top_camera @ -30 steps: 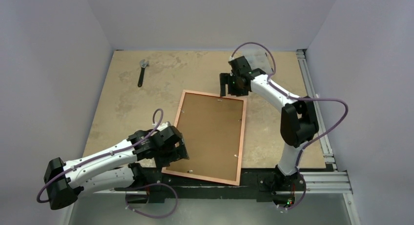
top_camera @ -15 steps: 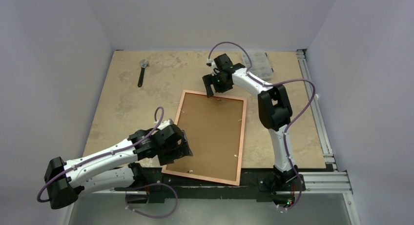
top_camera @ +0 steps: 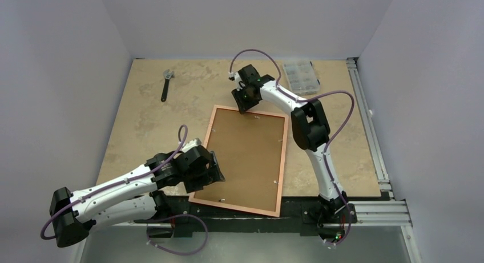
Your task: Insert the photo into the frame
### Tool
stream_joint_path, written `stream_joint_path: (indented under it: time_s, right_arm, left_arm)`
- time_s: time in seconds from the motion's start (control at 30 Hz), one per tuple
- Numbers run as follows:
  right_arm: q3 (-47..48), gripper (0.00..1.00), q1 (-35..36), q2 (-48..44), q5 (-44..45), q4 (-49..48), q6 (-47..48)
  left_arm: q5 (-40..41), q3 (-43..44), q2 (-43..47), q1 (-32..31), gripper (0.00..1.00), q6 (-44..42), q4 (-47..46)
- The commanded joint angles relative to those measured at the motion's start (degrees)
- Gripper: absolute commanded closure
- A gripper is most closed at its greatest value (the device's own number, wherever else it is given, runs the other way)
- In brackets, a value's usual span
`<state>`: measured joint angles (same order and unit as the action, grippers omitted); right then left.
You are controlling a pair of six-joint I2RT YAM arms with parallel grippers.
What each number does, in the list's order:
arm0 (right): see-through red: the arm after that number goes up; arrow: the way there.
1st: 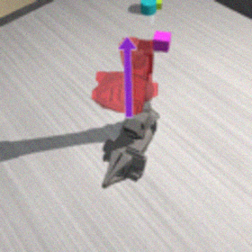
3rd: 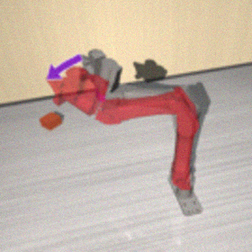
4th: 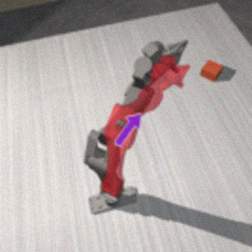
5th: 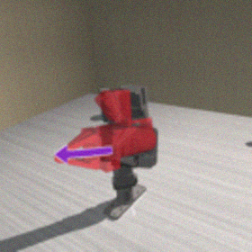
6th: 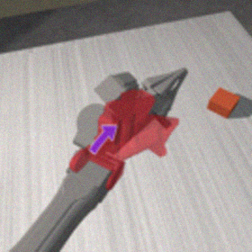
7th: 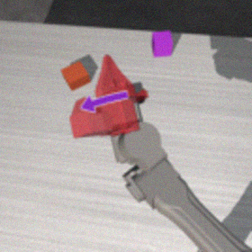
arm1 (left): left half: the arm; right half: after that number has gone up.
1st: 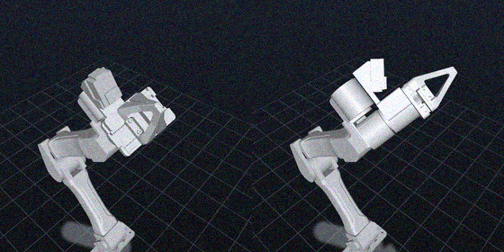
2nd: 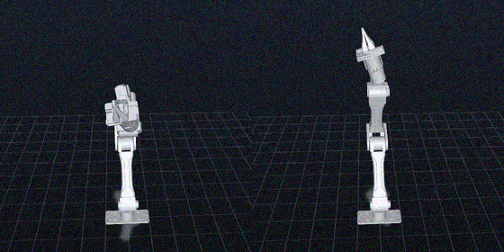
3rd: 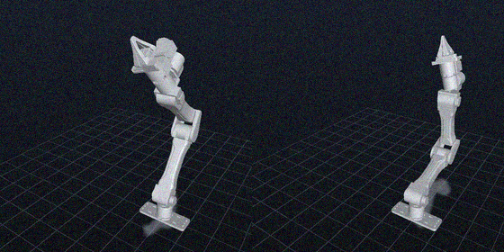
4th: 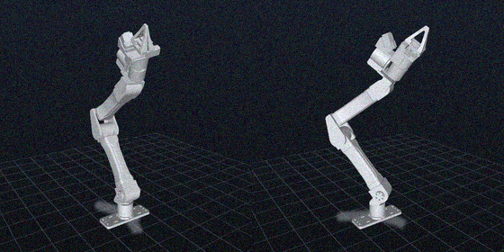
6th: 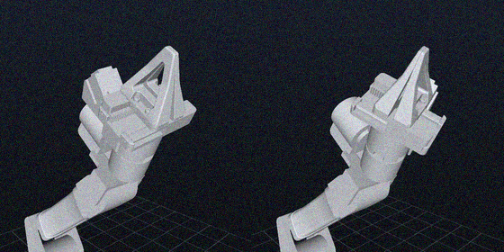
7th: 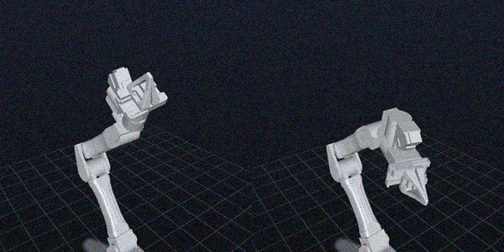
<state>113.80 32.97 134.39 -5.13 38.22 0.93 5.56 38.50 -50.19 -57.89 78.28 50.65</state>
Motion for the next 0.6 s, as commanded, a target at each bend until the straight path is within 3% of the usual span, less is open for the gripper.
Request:
stream_joint_path:
  time_s: [0.0,0.2,0.4,0.47,0.57]
  right_arm:
    - [1.0,0.73,-2.4,1.3,2.7,3.0,-5.4]
    - [-4.1,0.88,-13.2,-0.2,-12.9,0.1,-16.8]
    - [-8.7,0.96,-16.6,-3.5,-10.4,0.9,-18.1]
    - [-9.8,0.91,-16.6,-5.4,-10.4,0.8,-16.9]
    - [-12.4,0.69,-16.6,-8.2,-9.9,-1.5,-16.7]
  left_arm:
    - [1.8,1.1,0.2,-0.3,0.11,-0.5,0.0]
    - [2.5,6.0,-4.4,-0.3,0.11,-2.9,-1.0]
    - [1.8,8.4,-9.0,0.2,0.11,-4.4,-2.8]
    - [0.8,8.2,-10.1,0.8,0.1,-4.5,-3.0]
    - [0.1,6.9,-10.1,1.2,0.09,-4.4,-3.3]
